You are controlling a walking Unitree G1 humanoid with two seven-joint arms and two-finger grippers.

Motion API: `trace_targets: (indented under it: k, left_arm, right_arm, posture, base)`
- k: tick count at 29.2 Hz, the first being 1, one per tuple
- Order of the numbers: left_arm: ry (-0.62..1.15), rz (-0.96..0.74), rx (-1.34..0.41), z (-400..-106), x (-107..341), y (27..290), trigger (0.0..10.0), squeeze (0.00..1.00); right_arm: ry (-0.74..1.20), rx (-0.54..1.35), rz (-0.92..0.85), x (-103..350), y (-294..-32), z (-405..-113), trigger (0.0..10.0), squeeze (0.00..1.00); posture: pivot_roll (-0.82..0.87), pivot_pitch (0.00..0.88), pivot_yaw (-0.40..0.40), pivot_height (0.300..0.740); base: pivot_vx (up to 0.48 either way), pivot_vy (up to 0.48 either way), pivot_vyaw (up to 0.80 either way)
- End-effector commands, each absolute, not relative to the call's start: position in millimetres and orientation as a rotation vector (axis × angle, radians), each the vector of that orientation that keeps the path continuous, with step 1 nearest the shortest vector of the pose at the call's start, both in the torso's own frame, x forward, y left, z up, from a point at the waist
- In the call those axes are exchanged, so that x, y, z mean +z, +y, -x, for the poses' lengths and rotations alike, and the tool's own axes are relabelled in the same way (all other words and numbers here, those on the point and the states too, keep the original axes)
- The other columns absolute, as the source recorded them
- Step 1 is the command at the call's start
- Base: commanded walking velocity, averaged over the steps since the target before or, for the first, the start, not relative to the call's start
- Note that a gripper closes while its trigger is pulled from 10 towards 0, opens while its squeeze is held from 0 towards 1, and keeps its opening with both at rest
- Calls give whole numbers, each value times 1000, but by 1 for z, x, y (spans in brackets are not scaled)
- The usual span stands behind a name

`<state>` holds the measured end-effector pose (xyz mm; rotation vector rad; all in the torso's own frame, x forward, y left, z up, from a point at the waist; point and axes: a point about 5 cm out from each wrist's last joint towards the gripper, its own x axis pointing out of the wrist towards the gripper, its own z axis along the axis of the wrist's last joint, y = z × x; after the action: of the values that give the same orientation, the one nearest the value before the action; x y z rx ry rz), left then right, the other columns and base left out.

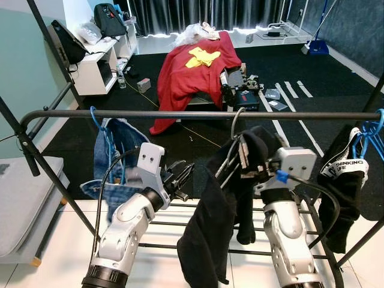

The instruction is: Hang hanger

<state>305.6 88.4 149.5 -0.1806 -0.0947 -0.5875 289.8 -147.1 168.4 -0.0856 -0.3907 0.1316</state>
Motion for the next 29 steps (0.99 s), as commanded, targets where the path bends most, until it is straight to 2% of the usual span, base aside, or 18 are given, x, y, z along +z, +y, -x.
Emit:
trace_targets:
  k: [1, 10, 13, 20, 29]
  left_arm:
    - [-75, 163, -591, -306, 146, 91, 10000, 0]
    - [-77, 162, -591, -306, 145, 90, 10000, 0]
    - [-85, 164, -571, -307, 146, 95, 10000, 0]
    - [-93, 157, -554, -311, 150, 99, 10000, 0]
    - [-88, 154, -558, -310, 149, 99, 10000, 0]
  right_arm:
    - [-326, 162, 124, 161, -143, -292, 10000, 0]
    - [-249, 162, 180, 158, -144, -312, 10000, 0]
    - [-228, 164, 179, 168, -149, -332, 10000, 0]
    - [-145, 229, 117, 184, -149, -358, 10000, 0]
    - [-60, 300, 98, 187, -143, -369, 10000, 0]
  posture:
    - [55, 43, 80, 740]
    - [62, 18, 61, 740]
    - [72, 6, 54, 740]
    - [84, 7, 51, 740]
    - [87, 12, 53, 740]
  base:
    - [0, 0, 0]
    - [0, 0, 0]
    - [0, 0, 0]
    - [0, 0, 0]
    - [0, 0, 0]
